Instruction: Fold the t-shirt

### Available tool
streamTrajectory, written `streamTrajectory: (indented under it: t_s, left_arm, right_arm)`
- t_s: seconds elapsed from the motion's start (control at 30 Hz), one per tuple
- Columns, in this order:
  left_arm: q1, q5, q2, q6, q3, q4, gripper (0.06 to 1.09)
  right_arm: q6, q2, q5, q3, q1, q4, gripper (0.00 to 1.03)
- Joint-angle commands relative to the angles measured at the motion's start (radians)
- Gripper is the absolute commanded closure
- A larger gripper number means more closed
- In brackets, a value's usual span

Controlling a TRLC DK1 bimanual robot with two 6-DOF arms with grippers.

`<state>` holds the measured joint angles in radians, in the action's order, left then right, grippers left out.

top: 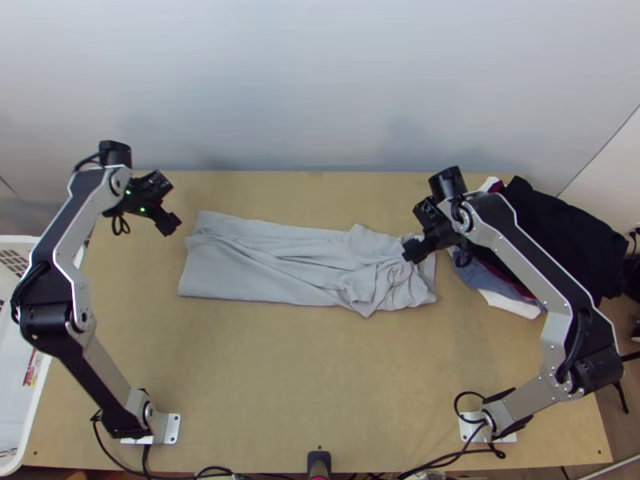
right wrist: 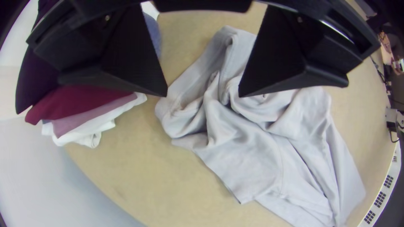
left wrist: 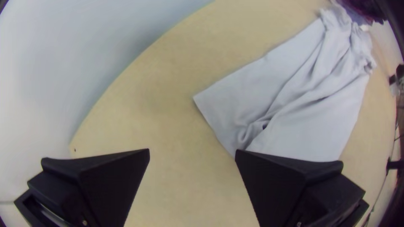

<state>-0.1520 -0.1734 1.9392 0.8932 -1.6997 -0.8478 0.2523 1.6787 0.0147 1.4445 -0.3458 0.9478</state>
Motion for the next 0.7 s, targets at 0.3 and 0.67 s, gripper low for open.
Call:
streamTrajectory:
  t_s: [0.3, 0.67]
  left_arm:
    - [-0.089, -0.298, 0.155, -0.396, -0.199, -0.382, 0.11]
    - [-0.166, -0.489, 0.305, -0.413, -0.298, -0.525, 0.11]
  right_arm:
    - [-0.036, 0.105, -0.196, 0.240, -0.111, 0.123, 1.00]
    - [-0.033, 0.332, -0.455, 0.353, -0.087, 0.109, 1.00]
